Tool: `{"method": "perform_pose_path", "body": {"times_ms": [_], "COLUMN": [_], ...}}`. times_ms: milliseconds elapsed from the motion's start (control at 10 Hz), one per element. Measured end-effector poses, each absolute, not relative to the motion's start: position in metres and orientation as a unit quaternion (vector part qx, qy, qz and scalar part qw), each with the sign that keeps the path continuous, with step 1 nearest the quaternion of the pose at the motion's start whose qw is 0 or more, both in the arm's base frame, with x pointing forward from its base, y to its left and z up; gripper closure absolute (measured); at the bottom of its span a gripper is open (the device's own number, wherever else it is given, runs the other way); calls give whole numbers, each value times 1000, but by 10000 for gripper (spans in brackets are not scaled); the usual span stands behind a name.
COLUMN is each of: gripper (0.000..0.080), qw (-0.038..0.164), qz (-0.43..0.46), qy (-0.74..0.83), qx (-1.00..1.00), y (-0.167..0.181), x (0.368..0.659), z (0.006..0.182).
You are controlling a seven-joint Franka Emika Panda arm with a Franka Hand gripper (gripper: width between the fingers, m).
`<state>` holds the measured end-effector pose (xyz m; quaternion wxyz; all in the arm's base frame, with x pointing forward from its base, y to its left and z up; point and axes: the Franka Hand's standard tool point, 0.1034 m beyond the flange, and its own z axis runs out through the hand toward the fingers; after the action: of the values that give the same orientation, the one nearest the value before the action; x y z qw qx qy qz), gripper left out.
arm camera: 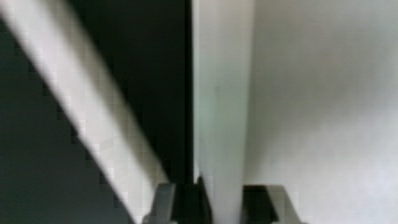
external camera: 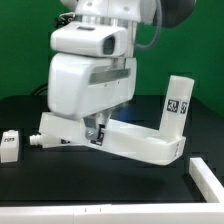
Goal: Assemble desk
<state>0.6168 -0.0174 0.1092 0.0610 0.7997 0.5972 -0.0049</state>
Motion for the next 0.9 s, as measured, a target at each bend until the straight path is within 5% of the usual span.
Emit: {"method": "perform_pose_path", "body": {"times_ms": [200,600,900], "gripper": [738,738,738], "qw": [89,98,92], "qz": [18,-18,-18], "qy": [664,730,691], "qx": [742,676,717], "y": [-5,-19,9], "x": [616,612,635], "z": [109,104,81]}}
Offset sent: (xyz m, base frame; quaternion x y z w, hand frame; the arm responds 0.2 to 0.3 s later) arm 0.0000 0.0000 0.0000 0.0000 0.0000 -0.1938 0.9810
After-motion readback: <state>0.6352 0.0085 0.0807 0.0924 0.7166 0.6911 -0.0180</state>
